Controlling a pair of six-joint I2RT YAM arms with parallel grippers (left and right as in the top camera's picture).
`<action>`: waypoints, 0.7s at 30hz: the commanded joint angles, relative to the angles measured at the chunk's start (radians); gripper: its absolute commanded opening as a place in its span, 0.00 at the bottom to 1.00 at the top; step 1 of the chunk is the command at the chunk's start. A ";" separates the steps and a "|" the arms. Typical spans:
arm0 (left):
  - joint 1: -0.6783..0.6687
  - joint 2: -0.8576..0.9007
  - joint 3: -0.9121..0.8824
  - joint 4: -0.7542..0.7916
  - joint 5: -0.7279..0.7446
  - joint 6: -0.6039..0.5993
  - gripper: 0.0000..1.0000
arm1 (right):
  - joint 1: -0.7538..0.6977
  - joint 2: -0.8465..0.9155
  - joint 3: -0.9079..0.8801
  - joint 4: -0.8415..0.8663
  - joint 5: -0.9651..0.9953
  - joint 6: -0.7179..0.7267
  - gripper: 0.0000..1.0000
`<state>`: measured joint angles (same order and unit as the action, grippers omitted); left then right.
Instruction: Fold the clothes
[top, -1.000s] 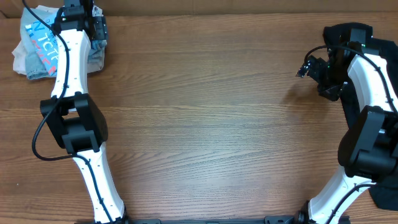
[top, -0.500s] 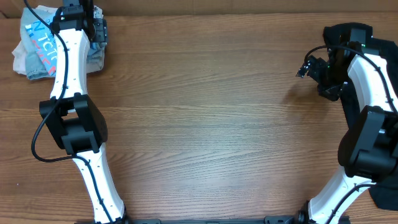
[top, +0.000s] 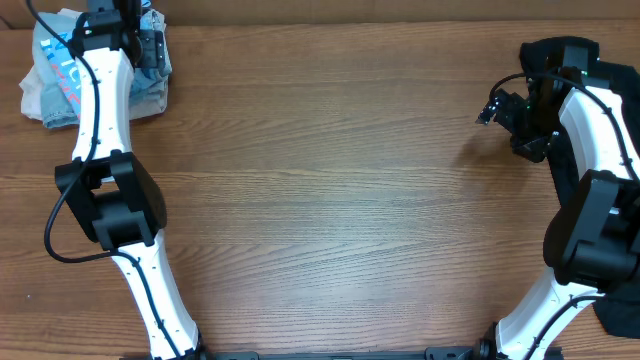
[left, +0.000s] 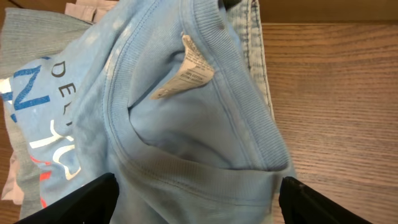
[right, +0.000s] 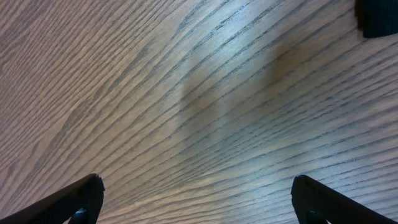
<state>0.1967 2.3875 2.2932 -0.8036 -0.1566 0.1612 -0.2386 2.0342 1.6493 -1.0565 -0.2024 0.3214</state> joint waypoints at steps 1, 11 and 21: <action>0.003 0.013 0.017 -0.002 0.060 0.027 0.85 | 0.003 -0.029 0.020 0.005 -0.001 0.008 1.00; 0.003 0.014 0.017 -0.006 0.113 0.078 0.87 | 0.003 -0.029 0.020 0.005 -0.001 0.008 1.00; 0.006 0.027 0.017 -0.009 0.095 0.086 0.86 | 0.003 -0.029 0.020 0.005 -0.001 0.008 1.00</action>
<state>0.2031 2.3898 2.2932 -0.8085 -0.0631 0.2211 -0.2386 2.0342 1.6493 -1.0561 -0.2028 0.3214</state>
